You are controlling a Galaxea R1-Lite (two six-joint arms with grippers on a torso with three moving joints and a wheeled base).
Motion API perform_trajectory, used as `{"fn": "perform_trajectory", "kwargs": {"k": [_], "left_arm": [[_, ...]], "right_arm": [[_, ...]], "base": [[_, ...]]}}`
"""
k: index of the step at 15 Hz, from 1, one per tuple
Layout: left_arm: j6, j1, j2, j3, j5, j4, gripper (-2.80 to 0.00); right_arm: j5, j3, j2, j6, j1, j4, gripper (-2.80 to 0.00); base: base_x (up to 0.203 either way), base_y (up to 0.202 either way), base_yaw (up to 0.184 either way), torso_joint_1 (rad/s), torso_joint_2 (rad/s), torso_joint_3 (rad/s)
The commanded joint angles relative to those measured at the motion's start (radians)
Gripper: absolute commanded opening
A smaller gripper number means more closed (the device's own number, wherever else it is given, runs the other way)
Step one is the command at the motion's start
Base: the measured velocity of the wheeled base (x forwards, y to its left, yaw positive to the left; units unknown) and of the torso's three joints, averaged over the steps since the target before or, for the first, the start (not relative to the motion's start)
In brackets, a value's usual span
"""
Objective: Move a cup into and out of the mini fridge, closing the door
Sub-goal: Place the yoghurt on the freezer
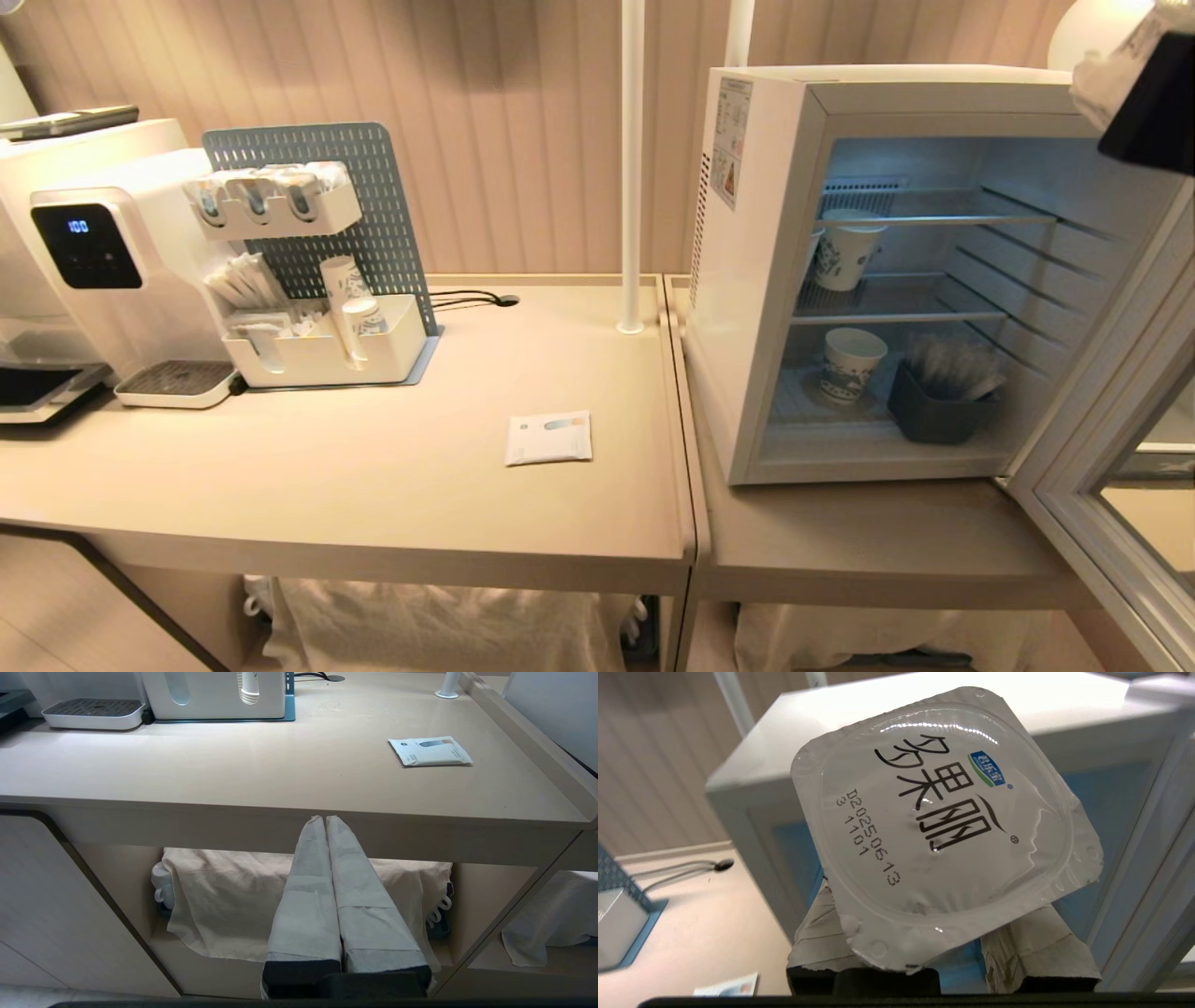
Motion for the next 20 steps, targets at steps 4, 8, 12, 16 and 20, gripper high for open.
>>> {"fn": "perform_trajectory", "kwargs": {"k": [4,8,12,16,20], "left_arm": [[-0.001,0.000,0.002,0.000,0.000,0.000,-2.80],[-0.001,0.000,0.002,0.000,0.000,0.000,-2.80],[-0.002,0.000,0.002,0.000,0.002,0.000,-2.80],[-0.002,0.000,0.002,0.000,0.002,0.000,-2.80],[-0.004,0.000,0.002,0.000,0.002,0.000,-2.80]], "right_arm": [[0.042,-0.421,0.238,-0.002,-0.131,0.212,-2.80],[0.115,-0.554,0.391,-0.007,-0.168,0.264,-2.80],[0.168,-0.733,0.524,-0.057,-0.184,0.270,-2.80],[0.184,-0.736,0.550,-0.068,-0.186,0.264,-2.80],[0.184,-0.733,0.563,-0.062,-0.188,0.259,-2.80]], "base": [[0.000,0.000,0.000,0.000,0.00,0.000],[0.000,0.000,0.000,0.000,0.00,0.000],[0.000,0.000,0.000,0.000,0.00,0.000],[0.000,0.000,0.000,0.000,0.00,0.000],[0.000,0.000,0.000,0.000,0.00,0.000]]}}
